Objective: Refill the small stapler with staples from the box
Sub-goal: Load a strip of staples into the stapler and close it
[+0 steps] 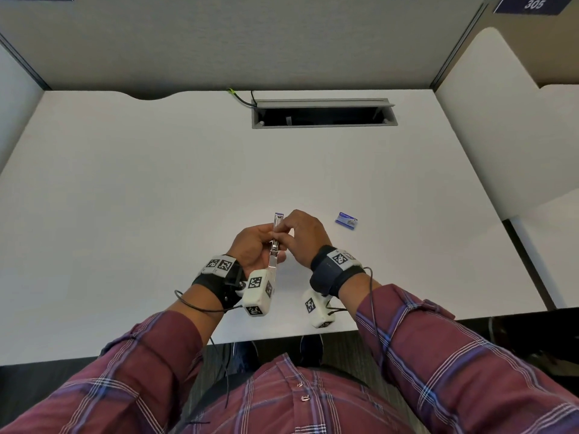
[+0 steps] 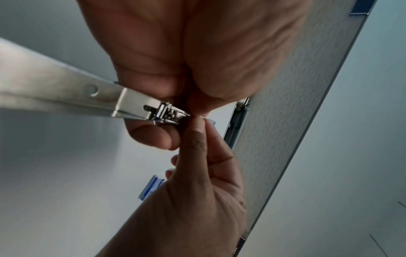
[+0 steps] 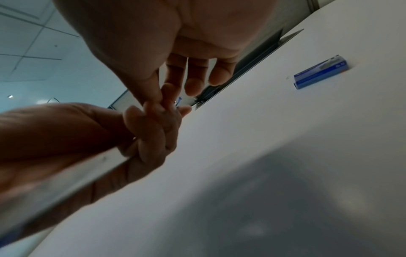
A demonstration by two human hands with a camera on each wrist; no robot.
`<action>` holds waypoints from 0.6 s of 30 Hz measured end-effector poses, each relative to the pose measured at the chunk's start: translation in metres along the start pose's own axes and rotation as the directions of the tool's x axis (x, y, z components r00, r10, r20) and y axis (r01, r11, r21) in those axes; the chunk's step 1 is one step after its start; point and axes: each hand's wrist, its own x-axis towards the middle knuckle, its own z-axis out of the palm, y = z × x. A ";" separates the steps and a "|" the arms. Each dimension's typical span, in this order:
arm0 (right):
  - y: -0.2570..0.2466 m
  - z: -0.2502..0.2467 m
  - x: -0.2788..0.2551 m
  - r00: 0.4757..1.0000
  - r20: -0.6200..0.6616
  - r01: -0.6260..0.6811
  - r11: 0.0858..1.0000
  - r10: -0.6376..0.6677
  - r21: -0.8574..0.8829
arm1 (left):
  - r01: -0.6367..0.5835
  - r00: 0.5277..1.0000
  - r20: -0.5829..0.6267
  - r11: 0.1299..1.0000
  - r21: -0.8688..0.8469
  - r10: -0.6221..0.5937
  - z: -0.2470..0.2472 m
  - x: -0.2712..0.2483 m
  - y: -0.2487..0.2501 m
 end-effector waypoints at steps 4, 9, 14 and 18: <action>-0.004 -0.002 -0.004 0.999 0.038 0.022 0.990 -0.016 -0.139 | -0.016 1.000 -0.013 1.000 0.002 0.016 -0.004 0.003 0.002; -0.002 0.000 -0.003 0.990 0.140 0.058 0.951 -0.016 -0.302 | -0.002 1.000 -0.025 1.000 -0.003 0.002 -0.014 0.002 -0.003; 0.016 0.007 -0.009 0.994 0.102 -0.038 0.995 0.048 -0.089 | 0.005 1.000 -0.015 1.000 -0.012 -0.005 -0.021 0.000 -0.004; 0.020 0.009 -0.012 0.993 0.028 -0.119 0.988 0.117 0.097 | 0.012 0.999 -0.052 1.000 -0.014 -0.013 -0.021 -0.002 -0.002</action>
